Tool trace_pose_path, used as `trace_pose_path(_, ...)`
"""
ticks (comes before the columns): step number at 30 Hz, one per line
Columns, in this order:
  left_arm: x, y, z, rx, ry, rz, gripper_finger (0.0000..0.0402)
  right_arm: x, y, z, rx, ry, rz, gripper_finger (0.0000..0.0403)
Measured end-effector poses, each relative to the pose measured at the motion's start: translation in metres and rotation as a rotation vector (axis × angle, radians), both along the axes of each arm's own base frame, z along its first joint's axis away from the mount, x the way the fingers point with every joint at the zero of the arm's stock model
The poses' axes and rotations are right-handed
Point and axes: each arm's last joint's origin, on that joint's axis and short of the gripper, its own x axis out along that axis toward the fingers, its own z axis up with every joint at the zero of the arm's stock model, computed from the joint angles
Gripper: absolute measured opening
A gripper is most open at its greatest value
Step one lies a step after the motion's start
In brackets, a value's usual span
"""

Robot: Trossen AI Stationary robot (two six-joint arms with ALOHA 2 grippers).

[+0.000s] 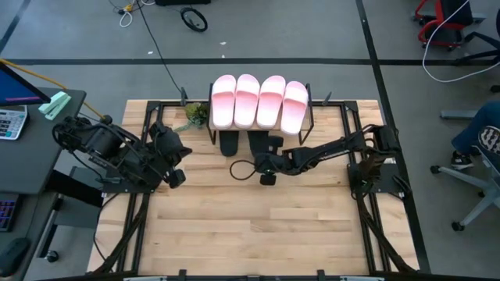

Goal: Pick and place slides into the shelf
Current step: Put the black slide under the shelf

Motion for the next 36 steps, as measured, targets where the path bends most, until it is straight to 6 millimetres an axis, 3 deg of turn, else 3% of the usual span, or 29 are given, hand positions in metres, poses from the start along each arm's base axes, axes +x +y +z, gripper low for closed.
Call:
trace_pose_path(9,0.000,0.000,0.000,0.002,0.002,-0.002,0.0029,0.012,-0.002,-0.014,-0.031,-0.018,0.046,0.0007)
trace_pose_path(17,0.000,0.000,0.000,0.003,0.002,-0.002,0.0014,0.020,-0.012,-0.032,-0.132,0.044,-0.010,0.0007)
trace_pose_path(22,0.000,0.000,0.000,0.013,0.009,-0.012,0.0005,0.032,-0.022,-0.032,-0.125,0.091,-0.028,0.0007)
trace_pose_path(29,0.000,0.000,0.000,0.031,0.021,-0.029,0.0025,0.048,-0.042,-0.026,-0.031,0.106,-0.104,0.0007)
trace_pose_path(36,0.000,0.000,-0.001,0.033,0.025,-0.029,0.0012,0.058,-0.044,-0.019,-0.003,0.163,-0.127,0.0007)
